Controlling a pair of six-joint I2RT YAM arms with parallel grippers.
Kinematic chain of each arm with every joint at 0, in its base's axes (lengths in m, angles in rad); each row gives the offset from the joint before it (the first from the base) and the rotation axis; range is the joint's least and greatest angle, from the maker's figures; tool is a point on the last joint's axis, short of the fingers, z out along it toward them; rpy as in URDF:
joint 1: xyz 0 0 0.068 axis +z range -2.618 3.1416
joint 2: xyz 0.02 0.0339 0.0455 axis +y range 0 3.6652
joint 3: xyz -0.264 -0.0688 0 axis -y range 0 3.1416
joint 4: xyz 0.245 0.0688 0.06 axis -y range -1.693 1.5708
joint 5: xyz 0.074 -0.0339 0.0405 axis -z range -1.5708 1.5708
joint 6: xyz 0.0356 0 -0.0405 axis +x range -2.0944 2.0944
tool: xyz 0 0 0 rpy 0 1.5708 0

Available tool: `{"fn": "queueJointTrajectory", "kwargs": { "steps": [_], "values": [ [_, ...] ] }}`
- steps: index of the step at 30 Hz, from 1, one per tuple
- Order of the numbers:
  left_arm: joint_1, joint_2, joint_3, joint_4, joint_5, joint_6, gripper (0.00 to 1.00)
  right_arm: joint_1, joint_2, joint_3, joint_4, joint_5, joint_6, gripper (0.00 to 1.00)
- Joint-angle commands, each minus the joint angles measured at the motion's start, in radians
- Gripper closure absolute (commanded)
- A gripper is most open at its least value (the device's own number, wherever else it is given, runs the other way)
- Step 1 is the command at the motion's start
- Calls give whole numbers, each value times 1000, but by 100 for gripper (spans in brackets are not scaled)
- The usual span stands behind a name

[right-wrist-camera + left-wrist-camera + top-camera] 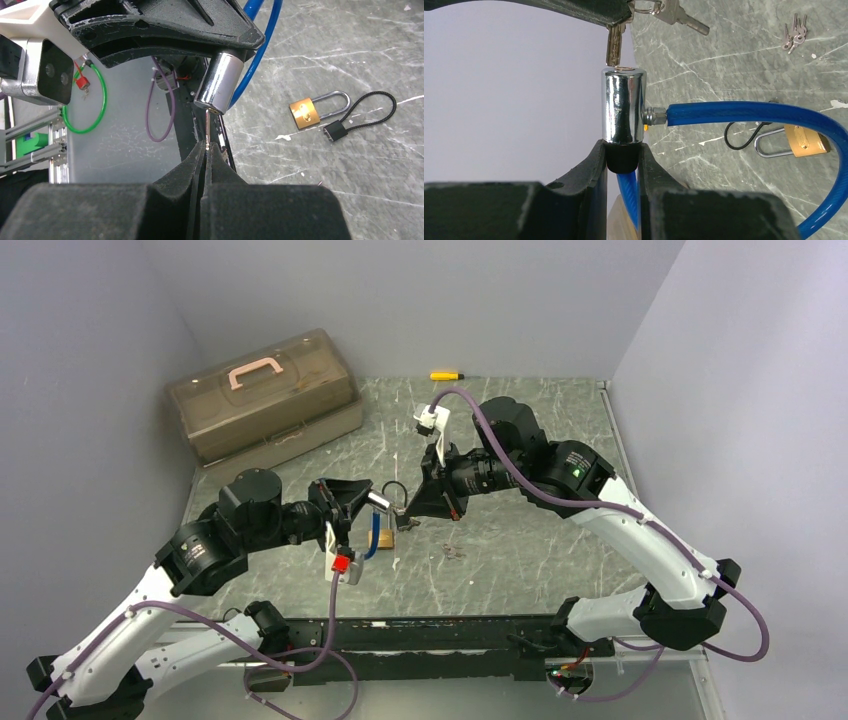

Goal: Unlock with the key

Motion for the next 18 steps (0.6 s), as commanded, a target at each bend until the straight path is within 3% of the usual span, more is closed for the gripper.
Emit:
{"fn": "queueJointTrajectory", "kwargs": {
  "steps": [1, 18],
  "values": [
    [-4, -19, 10, 71, -10, 9, 100, 3, 6, 2, 47, -18, 9, 100],
    [-4, -23, 8, 57, -12, 22, 100, 4, 7, -21, 49, 3, -3, 100]
  ]
}}
